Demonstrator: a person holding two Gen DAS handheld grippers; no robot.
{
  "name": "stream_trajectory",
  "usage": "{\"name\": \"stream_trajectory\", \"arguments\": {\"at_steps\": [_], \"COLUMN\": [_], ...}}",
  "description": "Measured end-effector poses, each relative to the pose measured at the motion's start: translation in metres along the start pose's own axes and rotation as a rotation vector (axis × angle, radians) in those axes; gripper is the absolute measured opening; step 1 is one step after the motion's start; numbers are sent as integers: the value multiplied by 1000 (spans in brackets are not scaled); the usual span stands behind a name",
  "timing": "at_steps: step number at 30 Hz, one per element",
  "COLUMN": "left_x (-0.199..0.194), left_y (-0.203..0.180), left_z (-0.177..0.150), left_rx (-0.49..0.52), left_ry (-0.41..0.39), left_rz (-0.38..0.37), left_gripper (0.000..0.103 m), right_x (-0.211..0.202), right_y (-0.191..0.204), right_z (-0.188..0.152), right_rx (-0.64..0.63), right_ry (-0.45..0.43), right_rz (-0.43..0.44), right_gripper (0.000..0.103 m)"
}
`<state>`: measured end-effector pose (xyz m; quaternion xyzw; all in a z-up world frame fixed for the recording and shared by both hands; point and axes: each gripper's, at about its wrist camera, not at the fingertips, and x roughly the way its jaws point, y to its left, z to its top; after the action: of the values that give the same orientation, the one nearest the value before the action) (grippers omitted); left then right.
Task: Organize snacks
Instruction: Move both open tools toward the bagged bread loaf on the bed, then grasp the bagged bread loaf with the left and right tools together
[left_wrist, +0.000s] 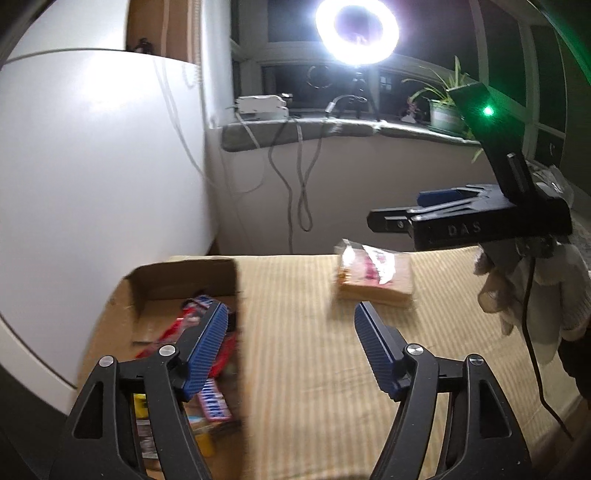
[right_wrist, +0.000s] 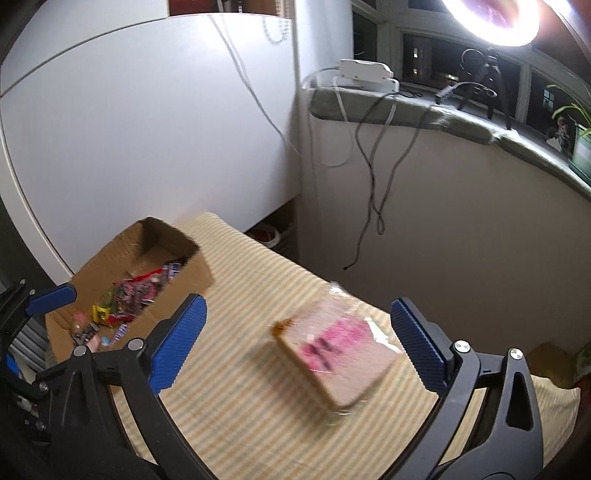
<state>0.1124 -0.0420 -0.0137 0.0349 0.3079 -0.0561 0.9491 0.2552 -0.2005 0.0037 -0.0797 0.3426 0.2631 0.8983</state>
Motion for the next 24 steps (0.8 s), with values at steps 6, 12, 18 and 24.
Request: {"name": "stream_trajectory", "arguments": {"at_steps": [6,12,18,24], "left_x": [21,47,75,105], "left_y": [-31,-52,-62,-63], "left_z": [6,9,12,12], "left_rx": [9,-28,-82,-135], "left_ry": [33,84,146,200], "left_rz": [-50,-102,-153,-176], "left_gripper": [72,78,78,78], "right_x": [9,26,59,93], "right_y": [-46,-84,-110,-104], "right_z": [-2,-9,-13,-17], "right_rx": [48,90,141,122], "right_ry": [45,85,157,222], "right_rz": [39,72,163,263], "right_gripper": [102,102,102,102]}}
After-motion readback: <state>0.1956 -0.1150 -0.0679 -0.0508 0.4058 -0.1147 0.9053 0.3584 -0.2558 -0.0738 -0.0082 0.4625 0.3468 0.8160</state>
